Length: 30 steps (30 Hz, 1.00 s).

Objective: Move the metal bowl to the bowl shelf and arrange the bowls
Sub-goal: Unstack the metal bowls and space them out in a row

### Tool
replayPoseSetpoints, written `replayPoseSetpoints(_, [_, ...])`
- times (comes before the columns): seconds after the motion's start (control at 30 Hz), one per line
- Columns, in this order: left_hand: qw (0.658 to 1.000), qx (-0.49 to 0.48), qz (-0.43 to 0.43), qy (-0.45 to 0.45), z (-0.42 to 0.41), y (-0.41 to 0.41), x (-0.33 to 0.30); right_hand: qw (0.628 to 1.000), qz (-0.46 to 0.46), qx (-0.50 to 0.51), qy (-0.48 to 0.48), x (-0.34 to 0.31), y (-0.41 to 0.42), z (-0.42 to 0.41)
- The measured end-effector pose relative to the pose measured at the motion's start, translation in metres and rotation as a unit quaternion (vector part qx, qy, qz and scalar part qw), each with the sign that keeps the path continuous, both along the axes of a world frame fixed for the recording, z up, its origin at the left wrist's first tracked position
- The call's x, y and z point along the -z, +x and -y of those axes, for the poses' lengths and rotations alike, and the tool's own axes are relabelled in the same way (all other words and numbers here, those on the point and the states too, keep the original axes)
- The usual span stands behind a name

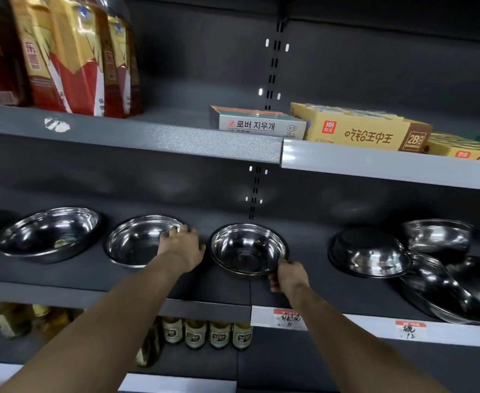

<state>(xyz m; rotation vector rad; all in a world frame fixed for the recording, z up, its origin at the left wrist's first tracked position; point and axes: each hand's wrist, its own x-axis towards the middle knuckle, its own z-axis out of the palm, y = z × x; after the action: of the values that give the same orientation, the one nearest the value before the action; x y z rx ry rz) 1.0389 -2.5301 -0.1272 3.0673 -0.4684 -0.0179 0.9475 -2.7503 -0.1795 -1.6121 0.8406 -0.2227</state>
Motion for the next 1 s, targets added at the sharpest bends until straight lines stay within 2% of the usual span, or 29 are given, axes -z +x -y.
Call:
replayPoseSetpoints(0.13, [1.0,-0.001,-0.024,-0.013,-0.006,0.0,0.0,0.999,-0.025,-0.026,-0.013,0.003,0.002,-0.008])
replayPoseSetpoints(0.57, [0.999,0.025,-0.031,-0.034,-0.002,0.001,0.003,0.995,-0.063,-0.003,-0.075,-0.001,-0.005,-0.002])
replayPoseSetpoints(1.0, [0.981,0.171,-0.039,-0.084,0.065,-0.009,0.009,0.99,-0.063,0.096,-0.081,0.0,-0.041,0.029])
